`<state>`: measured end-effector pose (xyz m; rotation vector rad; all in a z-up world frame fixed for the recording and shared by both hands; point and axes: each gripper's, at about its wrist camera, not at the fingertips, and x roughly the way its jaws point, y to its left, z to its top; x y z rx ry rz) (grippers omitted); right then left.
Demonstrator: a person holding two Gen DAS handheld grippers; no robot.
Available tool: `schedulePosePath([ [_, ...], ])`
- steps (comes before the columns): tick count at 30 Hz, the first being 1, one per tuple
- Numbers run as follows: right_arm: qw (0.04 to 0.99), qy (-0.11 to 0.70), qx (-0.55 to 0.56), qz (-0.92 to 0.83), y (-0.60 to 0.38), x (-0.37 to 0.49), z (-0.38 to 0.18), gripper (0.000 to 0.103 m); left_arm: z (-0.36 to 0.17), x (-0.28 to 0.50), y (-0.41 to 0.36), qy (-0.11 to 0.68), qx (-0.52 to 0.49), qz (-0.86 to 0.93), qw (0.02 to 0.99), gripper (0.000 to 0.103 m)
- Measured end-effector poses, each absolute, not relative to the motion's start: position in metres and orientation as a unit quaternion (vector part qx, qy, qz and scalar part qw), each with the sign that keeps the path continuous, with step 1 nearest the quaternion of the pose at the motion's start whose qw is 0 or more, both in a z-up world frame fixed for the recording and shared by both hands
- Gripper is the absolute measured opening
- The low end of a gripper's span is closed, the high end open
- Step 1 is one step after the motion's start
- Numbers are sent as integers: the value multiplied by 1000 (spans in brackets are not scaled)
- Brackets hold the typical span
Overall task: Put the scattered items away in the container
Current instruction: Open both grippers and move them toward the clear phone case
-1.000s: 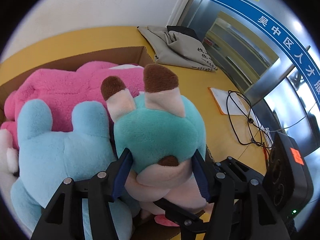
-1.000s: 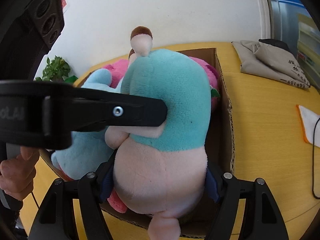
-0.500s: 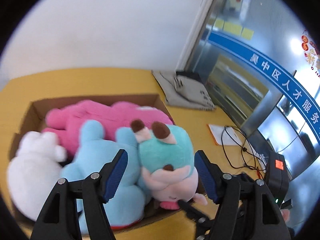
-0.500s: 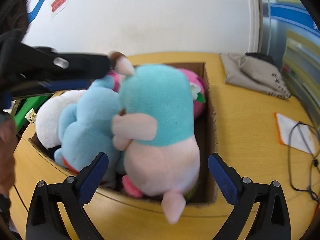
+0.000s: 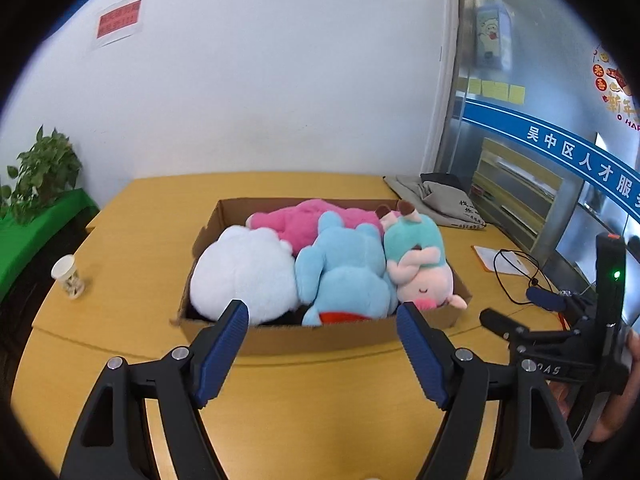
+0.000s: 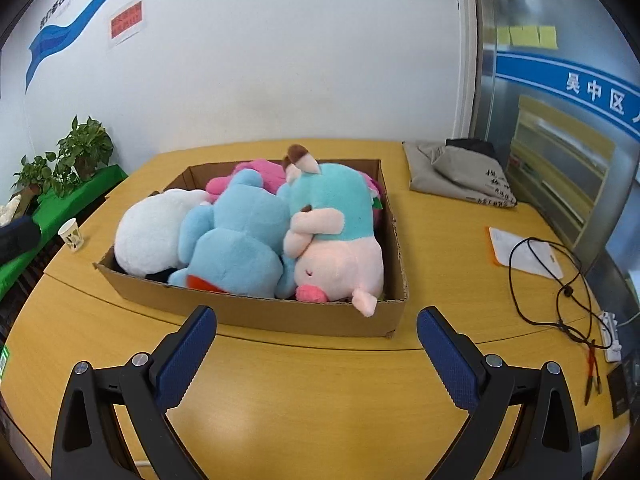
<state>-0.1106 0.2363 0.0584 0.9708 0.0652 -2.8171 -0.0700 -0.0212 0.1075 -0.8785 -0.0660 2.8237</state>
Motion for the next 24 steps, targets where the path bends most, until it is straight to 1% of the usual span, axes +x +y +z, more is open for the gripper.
schedulePosePath([
  [5, 86, 48, 309, -946, 221, -83, 74, 102, 105, -46, -29, -26, -295, 951, 83, 77],
  [16, 87, 56, 304, -947, 210, -46, 79, 102, 94, -20, -32, -27, -307, 947, 86, 77],
  [21, 96, 64, 308, -944, 212, -36, 74, 102, 72, -7, -44, -34, -340, 936, 88, 77],
  [24, 127, 69, 320, -936, 213, -27, 61, 102, 49, 5, -57, -31, -368, 926, 73, 77],
])
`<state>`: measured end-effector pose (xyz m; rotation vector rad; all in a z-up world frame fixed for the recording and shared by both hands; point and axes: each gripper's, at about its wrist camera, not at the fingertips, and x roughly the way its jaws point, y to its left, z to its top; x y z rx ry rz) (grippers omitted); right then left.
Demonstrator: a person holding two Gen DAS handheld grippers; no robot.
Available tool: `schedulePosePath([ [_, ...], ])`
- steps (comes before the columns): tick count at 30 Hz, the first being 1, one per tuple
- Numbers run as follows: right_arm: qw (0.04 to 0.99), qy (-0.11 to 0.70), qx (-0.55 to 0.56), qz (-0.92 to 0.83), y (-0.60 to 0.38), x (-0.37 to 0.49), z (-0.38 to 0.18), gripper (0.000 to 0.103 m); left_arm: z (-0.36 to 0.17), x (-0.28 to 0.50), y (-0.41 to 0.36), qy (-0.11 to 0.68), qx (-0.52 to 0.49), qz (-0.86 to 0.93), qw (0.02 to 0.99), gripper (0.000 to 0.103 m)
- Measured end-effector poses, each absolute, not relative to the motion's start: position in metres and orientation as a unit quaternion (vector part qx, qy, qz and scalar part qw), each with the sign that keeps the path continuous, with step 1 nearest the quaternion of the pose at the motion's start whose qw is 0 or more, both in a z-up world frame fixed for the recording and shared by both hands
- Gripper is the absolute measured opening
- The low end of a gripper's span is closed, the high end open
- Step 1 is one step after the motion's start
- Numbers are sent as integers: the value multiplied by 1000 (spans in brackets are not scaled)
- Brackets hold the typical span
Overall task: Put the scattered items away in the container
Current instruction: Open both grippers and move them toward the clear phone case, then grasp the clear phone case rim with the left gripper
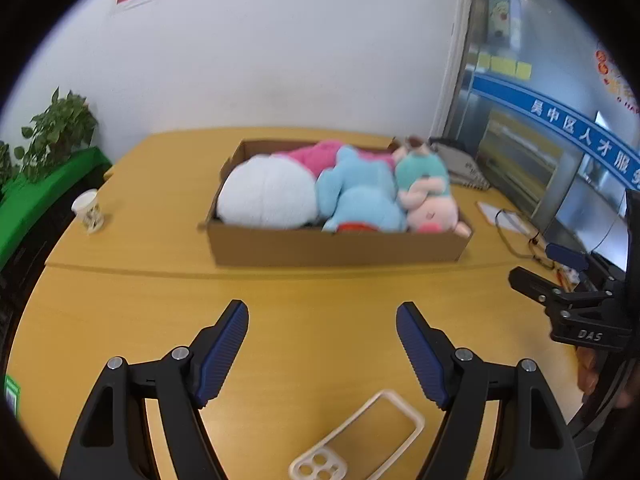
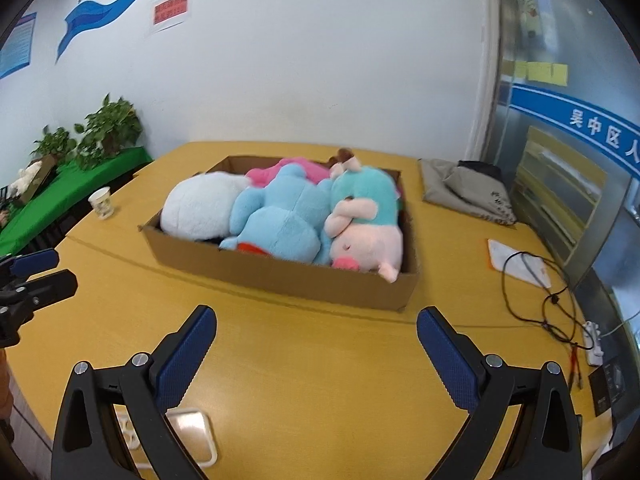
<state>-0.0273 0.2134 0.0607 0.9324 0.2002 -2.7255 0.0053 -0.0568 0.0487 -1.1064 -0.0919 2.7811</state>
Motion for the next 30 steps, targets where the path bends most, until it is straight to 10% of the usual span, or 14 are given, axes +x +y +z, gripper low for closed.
schedulePosePath([
  [21, 278, 116, 462, -834, 146, -2, -87, 82, -90, 58, -80, -89, -572, 813, 63, 70],
  [27, 278, 145, 468, -826, 137, -1, -98, 61, -88, 48, -71, -64, -571, 816, 55, 20],
  [30, 288, 144, 467, -824, 135, 0, -97, 41, -88, 44, -70, -67, -575, 814, 58, 14],
])
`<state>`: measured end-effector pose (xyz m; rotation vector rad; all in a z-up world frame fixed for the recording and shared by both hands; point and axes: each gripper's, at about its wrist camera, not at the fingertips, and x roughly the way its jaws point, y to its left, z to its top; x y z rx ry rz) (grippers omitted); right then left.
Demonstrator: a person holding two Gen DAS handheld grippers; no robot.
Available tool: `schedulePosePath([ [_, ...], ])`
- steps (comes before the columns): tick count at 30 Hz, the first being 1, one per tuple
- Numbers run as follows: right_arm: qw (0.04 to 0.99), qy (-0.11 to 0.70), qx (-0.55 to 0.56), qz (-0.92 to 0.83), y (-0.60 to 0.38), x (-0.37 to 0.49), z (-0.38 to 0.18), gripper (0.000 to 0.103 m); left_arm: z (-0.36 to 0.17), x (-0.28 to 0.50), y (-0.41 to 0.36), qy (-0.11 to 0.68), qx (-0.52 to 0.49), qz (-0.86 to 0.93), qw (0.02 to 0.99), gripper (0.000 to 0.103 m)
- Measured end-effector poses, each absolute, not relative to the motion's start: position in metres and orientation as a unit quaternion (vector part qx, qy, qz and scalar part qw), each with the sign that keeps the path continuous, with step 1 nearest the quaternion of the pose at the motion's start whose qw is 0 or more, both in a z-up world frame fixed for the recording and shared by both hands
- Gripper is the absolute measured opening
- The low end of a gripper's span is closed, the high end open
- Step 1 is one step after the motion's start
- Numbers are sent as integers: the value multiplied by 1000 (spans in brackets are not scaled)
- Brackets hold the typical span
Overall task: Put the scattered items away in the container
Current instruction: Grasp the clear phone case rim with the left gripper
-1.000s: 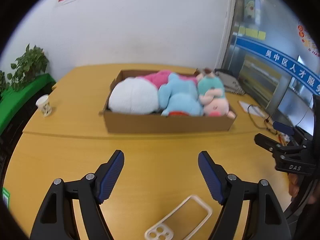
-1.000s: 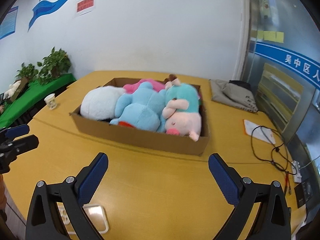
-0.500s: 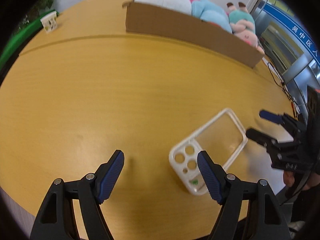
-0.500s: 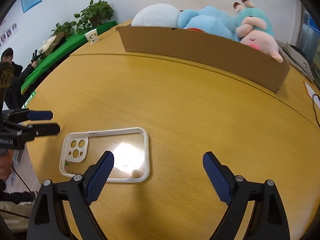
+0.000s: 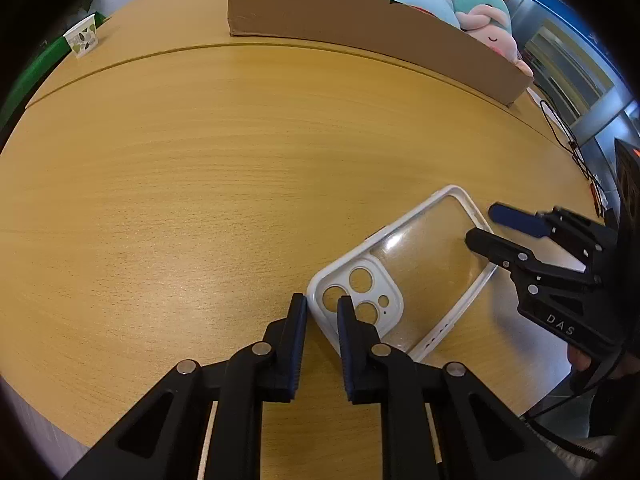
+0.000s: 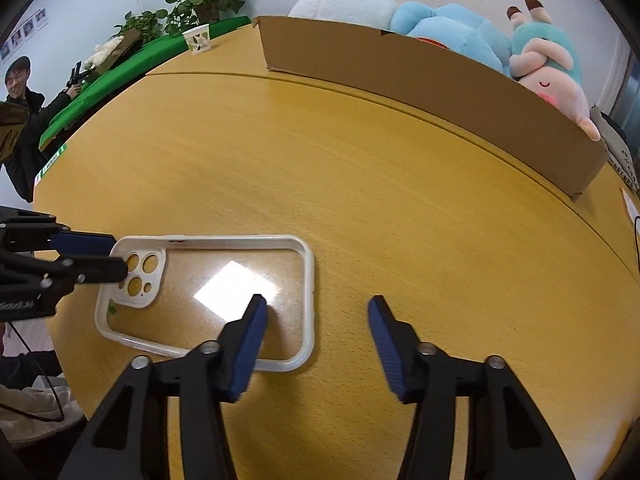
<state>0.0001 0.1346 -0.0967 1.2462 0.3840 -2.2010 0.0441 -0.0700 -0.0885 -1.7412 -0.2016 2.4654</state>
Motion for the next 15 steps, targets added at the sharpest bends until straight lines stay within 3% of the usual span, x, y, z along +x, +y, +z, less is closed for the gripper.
schedulePosePath([
  [2, 300, 142, 466, -820, 132, 3, -96, 25, -88, 43, -71, -63, -574, 814, 56, 13],
  [6, 300, 152, 462, -821, 128, 8, -95, 21, -88, 39, -73, -65, -574, 814, 50, 11],
  [9, 295, 138, 468, -822, 131, 7, -94, 7, -85, 34, -72, -64, -572, 816, 46, 9],
  [15, 295, 138, 449, -832, 130, 10, -78, 7, -66, 28, -75, -56, -550, 832, 47, 8],
])
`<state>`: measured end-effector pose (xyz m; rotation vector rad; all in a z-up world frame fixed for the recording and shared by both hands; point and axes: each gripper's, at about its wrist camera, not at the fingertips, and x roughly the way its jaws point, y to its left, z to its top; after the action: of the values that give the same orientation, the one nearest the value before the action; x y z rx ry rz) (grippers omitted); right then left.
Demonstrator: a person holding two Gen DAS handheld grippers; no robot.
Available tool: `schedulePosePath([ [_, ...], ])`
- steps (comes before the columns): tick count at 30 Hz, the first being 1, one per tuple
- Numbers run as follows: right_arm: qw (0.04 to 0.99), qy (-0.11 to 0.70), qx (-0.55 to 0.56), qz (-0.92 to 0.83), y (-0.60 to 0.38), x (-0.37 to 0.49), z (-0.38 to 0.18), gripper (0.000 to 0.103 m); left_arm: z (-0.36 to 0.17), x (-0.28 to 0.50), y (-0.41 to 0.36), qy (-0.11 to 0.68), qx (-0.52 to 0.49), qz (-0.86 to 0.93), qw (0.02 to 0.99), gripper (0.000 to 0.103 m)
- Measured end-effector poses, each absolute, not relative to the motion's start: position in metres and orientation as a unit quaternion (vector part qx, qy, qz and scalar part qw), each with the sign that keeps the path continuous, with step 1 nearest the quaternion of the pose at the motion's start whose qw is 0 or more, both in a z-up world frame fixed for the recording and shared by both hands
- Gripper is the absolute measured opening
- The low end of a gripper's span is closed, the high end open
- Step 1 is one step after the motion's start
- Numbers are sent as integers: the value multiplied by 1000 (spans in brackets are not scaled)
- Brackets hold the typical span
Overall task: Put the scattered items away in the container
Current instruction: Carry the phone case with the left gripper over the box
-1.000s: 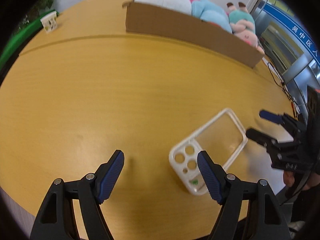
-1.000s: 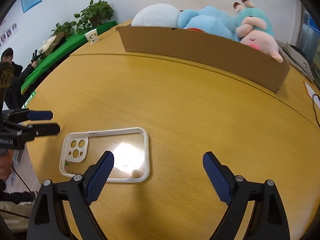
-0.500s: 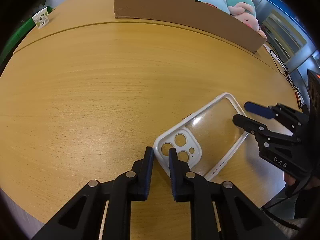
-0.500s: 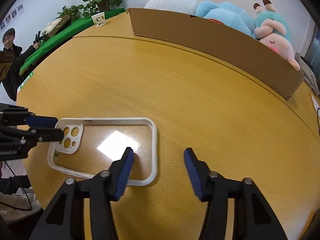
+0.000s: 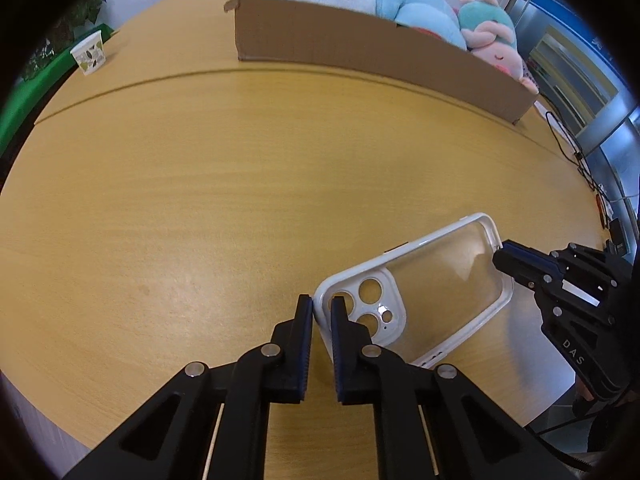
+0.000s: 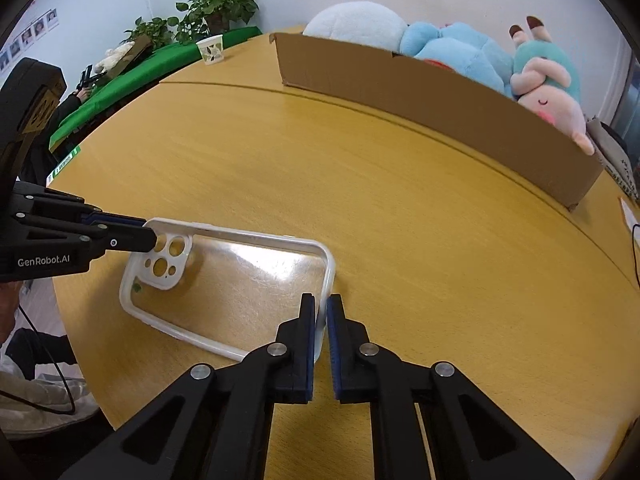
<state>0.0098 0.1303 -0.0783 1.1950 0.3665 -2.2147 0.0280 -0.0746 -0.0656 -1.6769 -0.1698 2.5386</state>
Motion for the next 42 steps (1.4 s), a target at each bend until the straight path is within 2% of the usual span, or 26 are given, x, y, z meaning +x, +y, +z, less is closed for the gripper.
schedulePosePath([
  [8, 274, 102, 407, -865, 148, -3, -34, 7, -8, 1, -63, -37, -484, 871, 77, 8],
  [22, 213, 149, 242, -935, 155, -61, 138, 7, 174, -80, -48, 25, -281, 954, 105, 8],
  [29, 197, 144, 194, -950, 150, -122, 221, 7, 244, -152, -58, 29, -241, 963, 118, 8],
  [35, 179, 141, 191, -955, 142, -188, 247, 7, 251, -230, -58, 34, -247, 960, 124, 7],
  [42, 163, 112, 241, -950, 138, -282, 203, 7, 200, -319, -54, 35, -302, 944, 124, 7],
])
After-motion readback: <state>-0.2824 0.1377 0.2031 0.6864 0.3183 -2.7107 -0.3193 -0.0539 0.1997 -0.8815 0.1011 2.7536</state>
